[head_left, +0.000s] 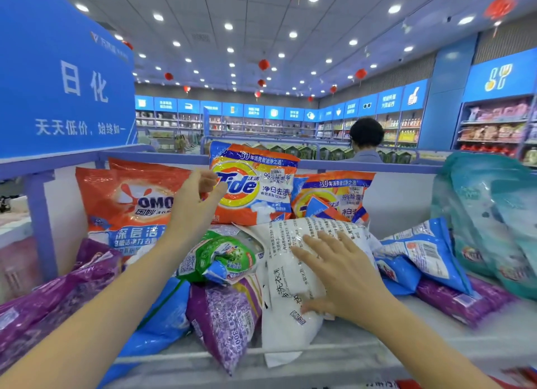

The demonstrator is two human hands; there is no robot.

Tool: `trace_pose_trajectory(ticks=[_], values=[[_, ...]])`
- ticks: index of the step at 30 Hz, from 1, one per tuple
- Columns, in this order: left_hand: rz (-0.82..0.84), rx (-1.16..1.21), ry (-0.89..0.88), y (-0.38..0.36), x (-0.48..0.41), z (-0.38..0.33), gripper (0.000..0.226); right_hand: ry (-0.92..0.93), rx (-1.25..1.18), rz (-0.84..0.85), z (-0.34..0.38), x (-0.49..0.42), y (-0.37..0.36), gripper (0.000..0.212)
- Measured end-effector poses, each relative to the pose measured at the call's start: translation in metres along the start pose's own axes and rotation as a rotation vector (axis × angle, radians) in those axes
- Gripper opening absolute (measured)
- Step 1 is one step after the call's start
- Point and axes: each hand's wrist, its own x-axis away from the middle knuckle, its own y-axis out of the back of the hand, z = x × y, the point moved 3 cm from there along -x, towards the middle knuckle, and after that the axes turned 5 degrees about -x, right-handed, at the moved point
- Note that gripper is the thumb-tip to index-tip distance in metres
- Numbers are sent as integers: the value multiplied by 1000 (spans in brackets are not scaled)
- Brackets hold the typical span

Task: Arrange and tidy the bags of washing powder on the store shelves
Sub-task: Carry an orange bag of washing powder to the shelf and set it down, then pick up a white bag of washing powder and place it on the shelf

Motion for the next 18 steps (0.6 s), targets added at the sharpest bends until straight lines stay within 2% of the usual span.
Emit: trace_pose_trajectory(ticks=[4, 8, 11, 13, 18], values=[[46, 9, -58, 1, 25, -17, 18, 19, -9, -153, -7, 1, -3, 50], [94, 11, -90, 2, 40, -27, 15, -8, -41, -324, -29, 7, 0, 47], [120, 1, -99, 2, 44, -32, 13, -121, -111, -411, -49, 13, 9, 44], [141, -2, -98, 0, 47, -37, 12, -272, -254, -466, -67, 20, 19, 47], [209, 34, -56, -18, 48, -48, 8, -659, -871, -539, -95, 31, 47, 42]])
